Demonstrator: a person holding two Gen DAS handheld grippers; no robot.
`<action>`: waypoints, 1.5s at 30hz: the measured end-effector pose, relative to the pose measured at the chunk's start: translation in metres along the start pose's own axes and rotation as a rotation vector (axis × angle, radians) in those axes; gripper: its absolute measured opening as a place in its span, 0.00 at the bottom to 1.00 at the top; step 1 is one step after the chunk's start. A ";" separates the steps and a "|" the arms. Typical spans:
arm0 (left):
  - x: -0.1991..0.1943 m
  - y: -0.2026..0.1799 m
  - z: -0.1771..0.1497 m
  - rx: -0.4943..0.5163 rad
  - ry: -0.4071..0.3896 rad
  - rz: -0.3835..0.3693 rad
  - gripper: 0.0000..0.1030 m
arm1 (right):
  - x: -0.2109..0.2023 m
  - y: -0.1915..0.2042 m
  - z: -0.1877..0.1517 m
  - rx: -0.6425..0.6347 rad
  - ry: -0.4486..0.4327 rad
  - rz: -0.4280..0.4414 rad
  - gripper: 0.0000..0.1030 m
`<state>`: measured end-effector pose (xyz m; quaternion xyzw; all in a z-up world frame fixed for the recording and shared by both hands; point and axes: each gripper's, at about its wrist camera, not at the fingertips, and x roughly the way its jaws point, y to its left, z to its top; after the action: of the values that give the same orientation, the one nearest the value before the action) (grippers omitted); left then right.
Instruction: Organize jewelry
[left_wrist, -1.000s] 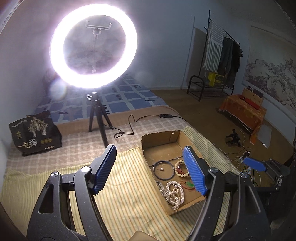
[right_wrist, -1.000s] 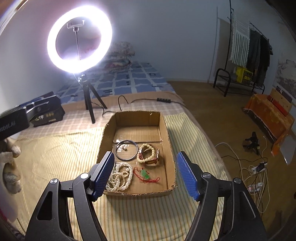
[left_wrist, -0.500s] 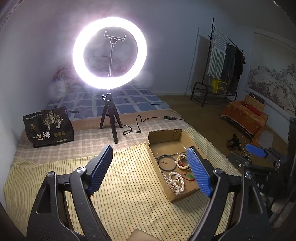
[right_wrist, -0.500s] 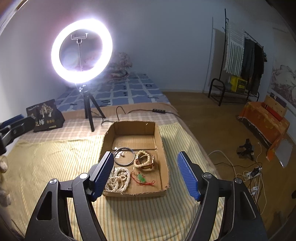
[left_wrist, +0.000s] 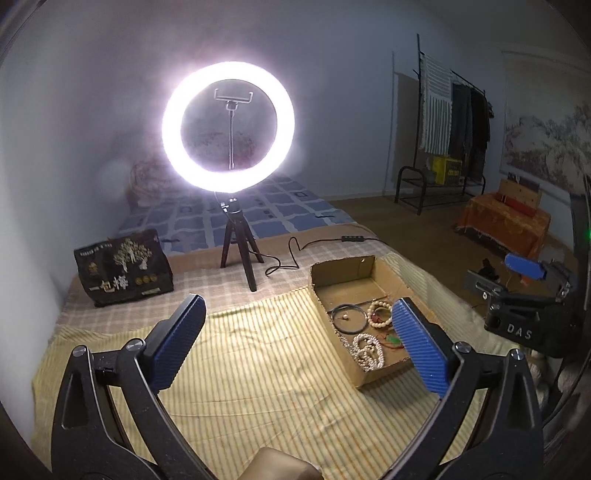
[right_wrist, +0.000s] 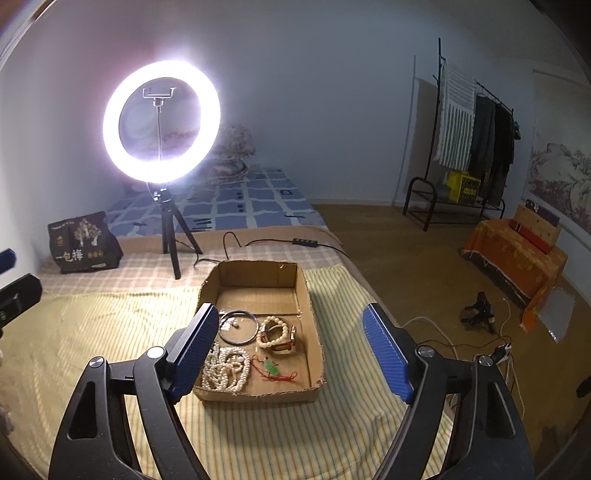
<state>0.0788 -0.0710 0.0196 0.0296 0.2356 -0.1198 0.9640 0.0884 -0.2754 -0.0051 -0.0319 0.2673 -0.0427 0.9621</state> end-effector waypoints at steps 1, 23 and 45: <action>0.000 -0.002 -0.001 0.013 0.000 -0.001 1.00 | 0.000 0.001 -0.001 -0.004 -0.006 -0.006 0.78; 0.001 -0.010 -0.009 0.035 0.039 -0.004 1.00 | 0.002 0.000 -0.007 -0.014 -0.003 -0.007 0.79; 0.001 -0.011 -0.010 0.033 0.039 -0.002 1.00 | 0.004 -0.004 -0.011 -0.005 0.012 -0.004 0.79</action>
<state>0.0720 -0.0808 0.0104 0.0475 0.2525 -0.1240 0.9585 0.0855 -0.2800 -0.0161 -0.0343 0.2730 -0.0440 0.9604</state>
